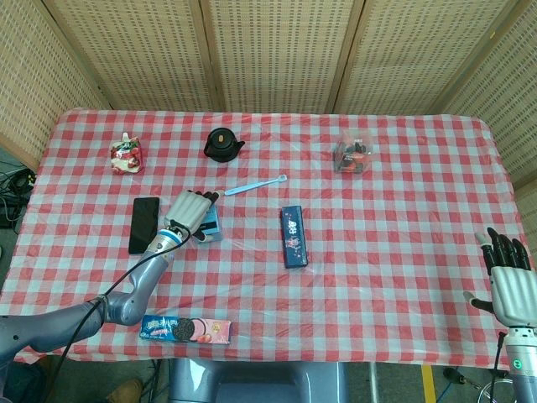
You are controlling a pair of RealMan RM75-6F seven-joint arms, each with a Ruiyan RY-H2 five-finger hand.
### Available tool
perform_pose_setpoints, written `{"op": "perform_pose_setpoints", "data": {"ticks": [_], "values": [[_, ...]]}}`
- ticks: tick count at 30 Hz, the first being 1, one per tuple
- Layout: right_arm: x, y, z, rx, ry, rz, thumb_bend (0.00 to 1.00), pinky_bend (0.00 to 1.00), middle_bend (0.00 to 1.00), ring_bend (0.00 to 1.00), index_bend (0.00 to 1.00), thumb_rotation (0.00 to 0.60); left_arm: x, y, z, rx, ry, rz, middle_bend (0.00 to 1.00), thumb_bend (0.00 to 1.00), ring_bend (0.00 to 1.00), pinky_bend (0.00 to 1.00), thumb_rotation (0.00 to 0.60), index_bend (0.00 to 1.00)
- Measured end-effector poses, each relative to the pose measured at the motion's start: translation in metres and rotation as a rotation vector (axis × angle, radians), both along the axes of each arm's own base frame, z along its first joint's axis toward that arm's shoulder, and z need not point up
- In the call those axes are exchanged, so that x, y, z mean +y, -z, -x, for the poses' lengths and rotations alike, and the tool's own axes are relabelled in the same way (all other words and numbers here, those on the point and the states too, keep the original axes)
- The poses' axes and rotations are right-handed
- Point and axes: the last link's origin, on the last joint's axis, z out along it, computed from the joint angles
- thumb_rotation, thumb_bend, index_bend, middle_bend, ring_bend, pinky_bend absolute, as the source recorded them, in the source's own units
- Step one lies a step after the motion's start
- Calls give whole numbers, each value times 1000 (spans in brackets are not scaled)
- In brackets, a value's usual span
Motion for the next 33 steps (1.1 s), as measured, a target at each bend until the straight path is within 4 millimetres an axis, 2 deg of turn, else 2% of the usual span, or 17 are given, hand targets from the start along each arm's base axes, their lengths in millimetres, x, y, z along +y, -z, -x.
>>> {"op": "perform_pose_setpoints", "data": {"ticks": [6, 9, 14, 19, 25, 33], "values": [[0, 1, 0, 1, -3, 0, 0, 0, 0, 0, 0, 600, -3, -6, -1, -73, 10, -27, 539, 0, 589, 619, 600, 464], [1, 1, 0, 2, -5, 0, 0, 0, 0, 0, 0, 600, -5, -16, -4, -165, 14, -44, 539, 0, 589, 606, 600, 468], [1, 4, -2, 6, -11, -7, 0, 0, 0, 0, 0, 600, -11, -31, -2, -414, -14, -16, 539, 0, 589, 589, 600, 467], [0, 6, -3, 11, -14, -12, 0, 0, 0, 0, 0, 600, -16, -35, 7, -693, -67, 59, 536, 0, 589, 562, 600, 484], [-2, 8, -1, 22, -5, -16, 0, 0, 0, 0, 0, 600, -16, -24, 27, -937, -107, 108, 529, 0, 589, 546, 600, 474], [-3, 7, 1, 23, 4, -10, 0, 0, 0, 0, 0, 600, -20, 11, 43, -954, -106, 139, 511, 0, 588, 532, 600, 468]]}}
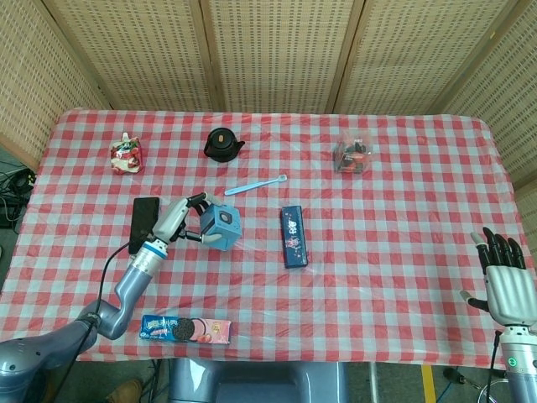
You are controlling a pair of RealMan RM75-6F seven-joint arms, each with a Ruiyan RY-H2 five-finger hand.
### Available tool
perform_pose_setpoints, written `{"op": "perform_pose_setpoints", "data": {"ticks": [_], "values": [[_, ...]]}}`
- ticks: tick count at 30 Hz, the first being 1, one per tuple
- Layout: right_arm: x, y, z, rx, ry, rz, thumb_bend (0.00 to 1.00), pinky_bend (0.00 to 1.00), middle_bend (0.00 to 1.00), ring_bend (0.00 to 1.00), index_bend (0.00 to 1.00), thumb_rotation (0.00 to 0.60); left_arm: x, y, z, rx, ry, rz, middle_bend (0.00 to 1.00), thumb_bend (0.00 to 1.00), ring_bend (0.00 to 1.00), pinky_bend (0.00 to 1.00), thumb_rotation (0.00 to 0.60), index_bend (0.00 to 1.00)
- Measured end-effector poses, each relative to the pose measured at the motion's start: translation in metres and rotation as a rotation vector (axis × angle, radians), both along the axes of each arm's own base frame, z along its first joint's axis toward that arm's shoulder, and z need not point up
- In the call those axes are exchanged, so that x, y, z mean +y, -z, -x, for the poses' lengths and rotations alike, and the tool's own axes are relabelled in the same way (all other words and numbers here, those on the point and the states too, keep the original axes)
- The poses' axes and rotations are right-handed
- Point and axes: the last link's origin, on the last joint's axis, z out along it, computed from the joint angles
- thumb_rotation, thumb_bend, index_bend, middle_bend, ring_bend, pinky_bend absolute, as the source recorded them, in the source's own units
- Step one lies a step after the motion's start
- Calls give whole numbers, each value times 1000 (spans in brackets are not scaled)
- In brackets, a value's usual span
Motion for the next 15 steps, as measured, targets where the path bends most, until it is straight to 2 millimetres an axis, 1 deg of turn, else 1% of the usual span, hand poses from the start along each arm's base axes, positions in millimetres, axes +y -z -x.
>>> {"op": "perform_pose_setpoints", "data": {"ticks": [4, 5, 8, 10, 12, 13, 15], "values": [[0, 0, 1, 0, 4, 1, 0, 0, 0, 0, 0, 600, -2, 12, 3, 17, -6, 24, 483, 0, 563, 512, 600, 452], [0, 0, 1, 0, 4, 1, 0, 0, 0, 0, 0, 600, -2, 13, 4, 19, -9, 27, 454, 0, 536, 490, 600, 432], [0, 0, 1, -2, 5, 0, 0, 0, 0, 0, 0, 600, -2, 18, 7, 32, -18, 46, 284, 0, 376, 364, 600, 326], [0, 1, 1, -4, 5, -3, 0, 0, 0, 0, 0, 600, -3, 21, 10, 47, -24, 78, 109, 0, 190, 216, 600, 243], [-1, 1, 1, -4, 5, -6, 0, 0, 0, 0, 0, 600, -5, 23, 14, 66, -28, 115, 20, 0, 68, 115, 600, 189], [-1, 2, 1, -4, 5, -9, 0, 0, 0, 0, 0, 600, -6, 23, 16, 81, -30, 139, 2, 0, 28, 73, 600, 158], [-1, 2, 0, -5, 4, -10, 0, 0, 0, 0, 0, 600, -7, 22, 19, 100, -29, 168, 0, 0, 0, 22, 600, 99]]}}
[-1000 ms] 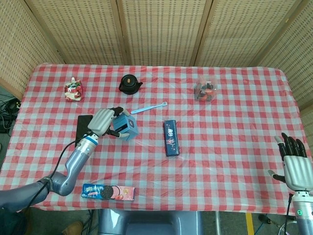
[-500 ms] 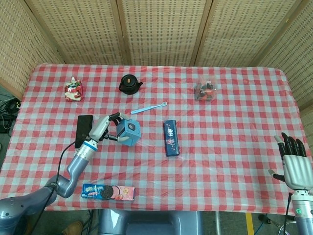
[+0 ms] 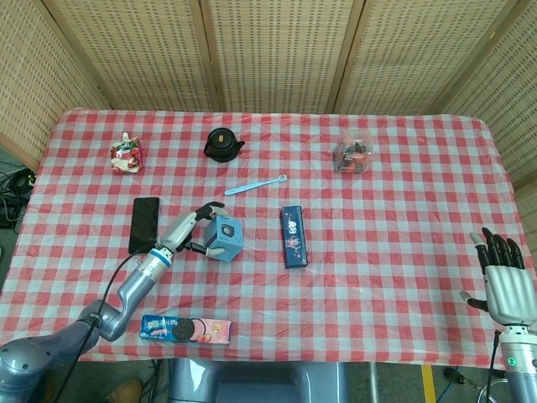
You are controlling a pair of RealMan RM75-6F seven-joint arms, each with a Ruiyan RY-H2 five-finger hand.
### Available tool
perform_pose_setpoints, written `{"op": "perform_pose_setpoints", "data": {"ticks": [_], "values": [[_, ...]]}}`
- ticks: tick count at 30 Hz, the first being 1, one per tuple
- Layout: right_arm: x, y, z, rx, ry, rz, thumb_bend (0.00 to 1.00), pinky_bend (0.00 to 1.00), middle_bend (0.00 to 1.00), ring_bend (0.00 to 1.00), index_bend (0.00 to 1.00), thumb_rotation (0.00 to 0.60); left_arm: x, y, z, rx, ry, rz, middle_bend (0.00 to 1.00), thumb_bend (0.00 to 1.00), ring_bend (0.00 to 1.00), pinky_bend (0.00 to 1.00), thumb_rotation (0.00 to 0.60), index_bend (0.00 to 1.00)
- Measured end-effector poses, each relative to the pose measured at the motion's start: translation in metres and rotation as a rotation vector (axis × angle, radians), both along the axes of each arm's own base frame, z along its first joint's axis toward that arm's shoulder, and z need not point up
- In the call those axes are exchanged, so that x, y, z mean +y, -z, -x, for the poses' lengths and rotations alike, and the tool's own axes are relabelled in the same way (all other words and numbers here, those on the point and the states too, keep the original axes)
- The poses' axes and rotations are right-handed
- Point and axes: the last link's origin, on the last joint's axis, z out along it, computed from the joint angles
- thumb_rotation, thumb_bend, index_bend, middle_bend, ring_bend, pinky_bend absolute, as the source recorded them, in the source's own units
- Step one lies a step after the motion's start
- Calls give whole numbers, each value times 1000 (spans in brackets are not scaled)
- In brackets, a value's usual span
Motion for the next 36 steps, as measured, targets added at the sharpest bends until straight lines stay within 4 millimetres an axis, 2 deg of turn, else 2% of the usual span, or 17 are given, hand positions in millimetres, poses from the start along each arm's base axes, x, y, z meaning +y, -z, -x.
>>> {"op": "perform_pose_setpoints", "data": {"ticks": [4, 13, 19, 27, 31, 36], "values": [[1, -1, -1, -5, -4, 4, 0, 0, 0, 0, 0, 600, -5, -15, 8, 38, 26, 17, 0, 0, 0, 0, 600, 0], [2, -2, -5, -14, -19, 6, 0, 0, 0, 0, 0, 600, -24, -65, 26, 140, 128, -68, 0, 0, 0, 0, 600, 0], [2, -2, -6, -16, -24, 3, 0, 0, 0, 0, 0, 600, -32, -80, 25, 289, 213, -115, 0, 0, 0, 0, 600, 0], [1, -2, -6, -15, -21, 6, 0, 0, 0, 0, 0, 600, -33, -74, 9, 573, 338, -173, 0, 0, 0, 0, 600, 0], [1, -3, -4, -15, -16, 10, 0, 0, 0, 0, 0, 600, -28, -63, -4, 700, 372, -205, 0, 0, 0, 0, 600, 0], [1, -4, -2, -14, -7, 13, 0, 0, 0, 0, 0, 600, -22, -43, -21, 775, 385, -206, 0, 0, 0, 0, 600, 0]]}}
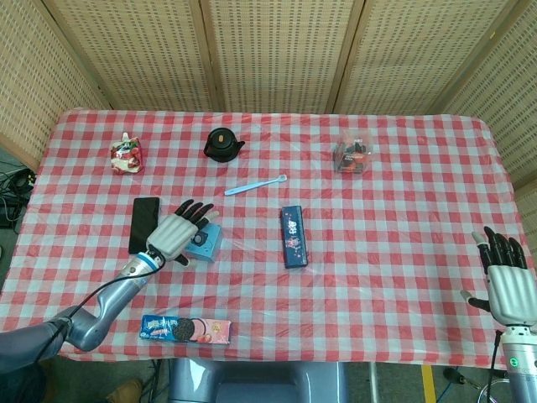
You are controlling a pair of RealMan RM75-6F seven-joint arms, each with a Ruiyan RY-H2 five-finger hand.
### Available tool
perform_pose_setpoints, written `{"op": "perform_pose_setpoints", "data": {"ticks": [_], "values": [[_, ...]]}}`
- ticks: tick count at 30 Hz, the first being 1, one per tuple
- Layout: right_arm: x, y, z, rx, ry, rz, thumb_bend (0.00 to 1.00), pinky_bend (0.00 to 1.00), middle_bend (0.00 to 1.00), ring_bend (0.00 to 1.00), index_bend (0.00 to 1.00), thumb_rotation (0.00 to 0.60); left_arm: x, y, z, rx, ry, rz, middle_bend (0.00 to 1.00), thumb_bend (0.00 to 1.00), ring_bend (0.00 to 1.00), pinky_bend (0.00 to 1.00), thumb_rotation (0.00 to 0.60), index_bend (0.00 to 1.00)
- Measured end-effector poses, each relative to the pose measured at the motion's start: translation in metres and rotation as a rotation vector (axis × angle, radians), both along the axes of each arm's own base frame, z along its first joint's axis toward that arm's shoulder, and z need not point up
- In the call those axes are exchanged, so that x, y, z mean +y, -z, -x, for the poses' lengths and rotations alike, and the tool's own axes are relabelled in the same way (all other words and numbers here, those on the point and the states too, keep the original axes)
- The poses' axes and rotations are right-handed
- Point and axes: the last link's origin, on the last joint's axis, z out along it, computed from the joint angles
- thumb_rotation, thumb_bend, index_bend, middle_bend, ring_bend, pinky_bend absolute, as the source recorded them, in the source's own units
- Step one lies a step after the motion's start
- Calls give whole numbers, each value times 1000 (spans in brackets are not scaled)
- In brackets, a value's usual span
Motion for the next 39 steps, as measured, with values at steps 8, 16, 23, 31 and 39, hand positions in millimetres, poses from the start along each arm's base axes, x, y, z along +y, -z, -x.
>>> {"op": "perform_pose_setpoints", "data": {"ticks": [8, 16, 23, 31, 39], "values": [[-1, 2, 2, 5, 7, -6, 0, 0, 0, 0, 0, 600, 2, 17, -18, 80, 63, -10, 60, 0, 105, 160, 600, 25], [-2, 2, 2, 8, 11, -2, 0, 0, 0, 0, 0, 600, 4, 24, -23, 135, 143, -59, 439, 0, 448, 513, 600, 460], [-2, 3, 2, 8, 11, -2, 0, 0, 0, 0, 0, 600, 4, 19, -25, 82, 153, -92, 461, 0, 467, 528, 600, 492], [-1, 4, 1, 10, 6, -5, 0, 0, 0, 0, 0, 600, 6, 8, -27, -176, 37, -65, 461, 0, 466, 527, 600, 497], [-1, 4, 0, 12, 6, -4, 0, 0, 0, 0, 0, 600, 13, 9, -9, -637, -221, 45, 461, 0, 466, 527, 600, 497]]}}
